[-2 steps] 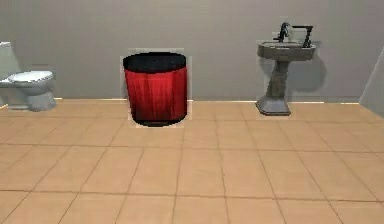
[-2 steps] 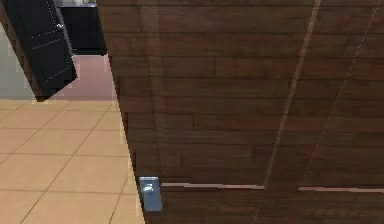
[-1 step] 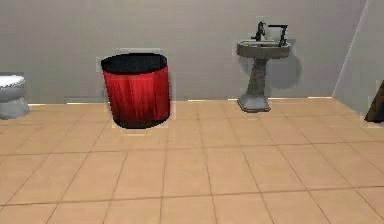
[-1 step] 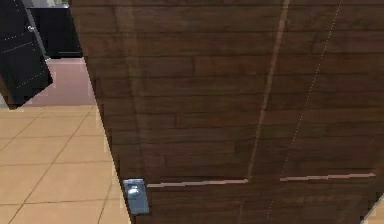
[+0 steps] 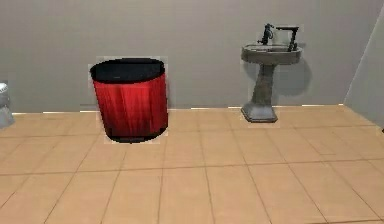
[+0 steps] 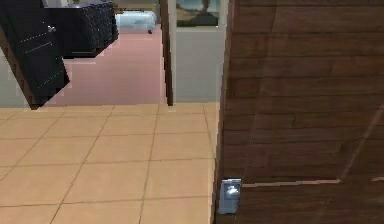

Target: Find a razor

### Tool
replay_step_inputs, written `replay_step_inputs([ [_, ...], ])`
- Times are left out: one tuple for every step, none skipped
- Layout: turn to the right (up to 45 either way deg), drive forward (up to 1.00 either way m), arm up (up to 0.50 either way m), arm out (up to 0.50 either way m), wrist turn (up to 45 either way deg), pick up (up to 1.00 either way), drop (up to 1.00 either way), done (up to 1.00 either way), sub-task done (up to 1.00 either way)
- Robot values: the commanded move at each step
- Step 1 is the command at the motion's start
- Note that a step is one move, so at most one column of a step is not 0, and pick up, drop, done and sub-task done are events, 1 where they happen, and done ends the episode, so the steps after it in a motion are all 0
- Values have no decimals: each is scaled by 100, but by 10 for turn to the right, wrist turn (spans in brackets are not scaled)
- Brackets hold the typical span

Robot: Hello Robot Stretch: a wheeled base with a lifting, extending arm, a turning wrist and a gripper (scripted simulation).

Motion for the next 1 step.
replay_step_inputs([
  [150,0,0,0,0,0,0,0,0],
])
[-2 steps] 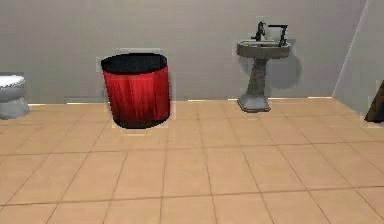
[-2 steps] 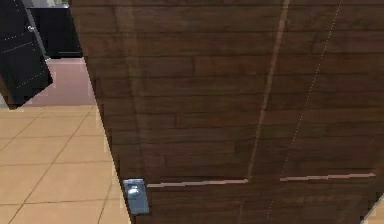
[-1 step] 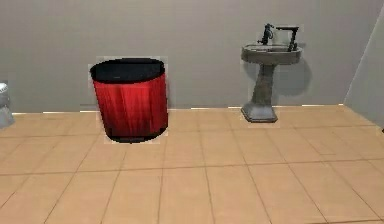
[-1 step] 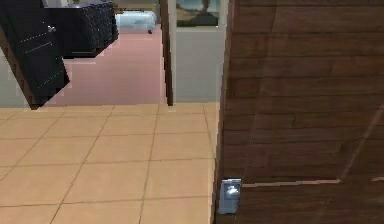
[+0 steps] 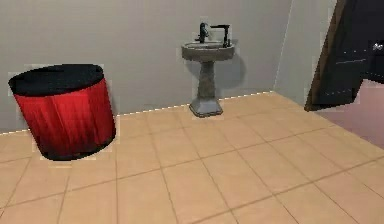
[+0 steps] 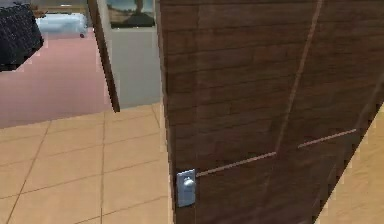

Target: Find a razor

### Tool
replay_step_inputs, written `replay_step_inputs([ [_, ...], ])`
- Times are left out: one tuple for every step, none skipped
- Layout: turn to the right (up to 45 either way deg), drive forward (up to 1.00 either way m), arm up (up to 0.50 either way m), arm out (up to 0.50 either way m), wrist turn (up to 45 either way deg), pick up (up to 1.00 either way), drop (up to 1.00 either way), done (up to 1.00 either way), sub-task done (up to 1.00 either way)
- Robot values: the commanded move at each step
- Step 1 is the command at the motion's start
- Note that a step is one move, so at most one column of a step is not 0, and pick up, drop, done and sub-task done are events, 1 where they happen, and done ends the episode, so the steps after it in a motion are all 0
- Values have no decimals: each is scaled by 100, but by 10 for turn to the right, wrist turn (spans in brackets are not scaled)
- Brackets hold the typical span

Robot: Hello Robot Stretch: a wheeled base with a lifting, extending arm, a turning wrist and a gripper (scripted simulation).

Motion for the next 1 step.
replay_step_inputs([
  [0,100,0,0,0,0,0,0,0],
])
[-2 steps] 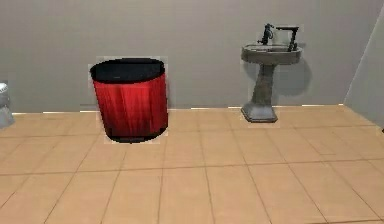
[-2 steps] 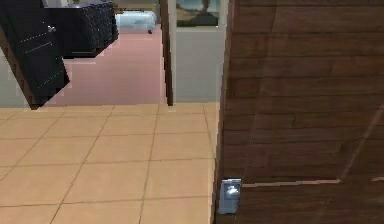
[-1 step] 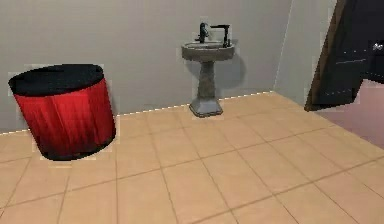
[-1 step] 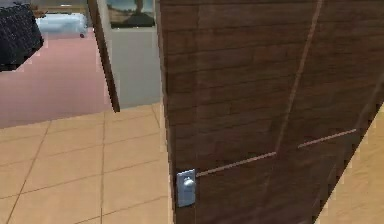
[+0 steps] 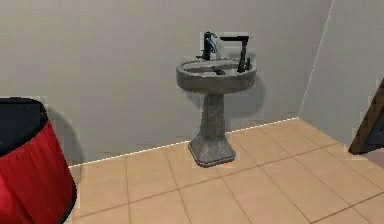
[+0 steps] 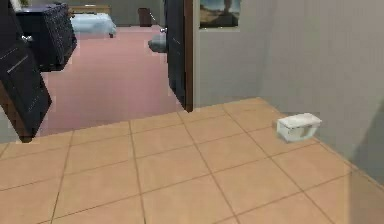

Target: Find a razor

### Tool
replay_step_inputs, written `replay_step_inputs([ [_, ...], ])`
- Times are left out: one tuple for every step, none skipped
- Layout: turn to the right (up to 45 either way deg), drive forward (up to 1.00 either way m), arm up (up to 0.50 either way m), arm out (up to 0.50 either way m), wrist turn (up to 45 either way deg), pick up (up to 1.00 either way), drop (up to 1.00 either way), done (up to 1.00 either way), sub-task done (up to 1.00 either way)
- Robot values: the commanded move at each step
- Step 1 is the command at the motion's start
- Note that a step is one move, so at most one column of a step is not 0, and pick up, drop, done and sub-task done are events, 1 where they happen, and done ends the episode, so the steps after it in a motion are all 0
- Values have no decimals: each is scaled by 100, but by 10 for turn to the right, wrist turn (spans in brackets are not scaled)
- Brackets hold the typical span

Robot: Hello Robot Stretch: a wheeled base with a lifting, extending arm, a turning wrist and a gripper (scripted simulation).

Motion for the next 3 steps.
replay_step_inputs([
  [0,80,0,0,0,0,0,0,0],
  [120,0,0,0,0,0,0,0,0],
  [0,0,0,0,0,0,0,100,0],
])
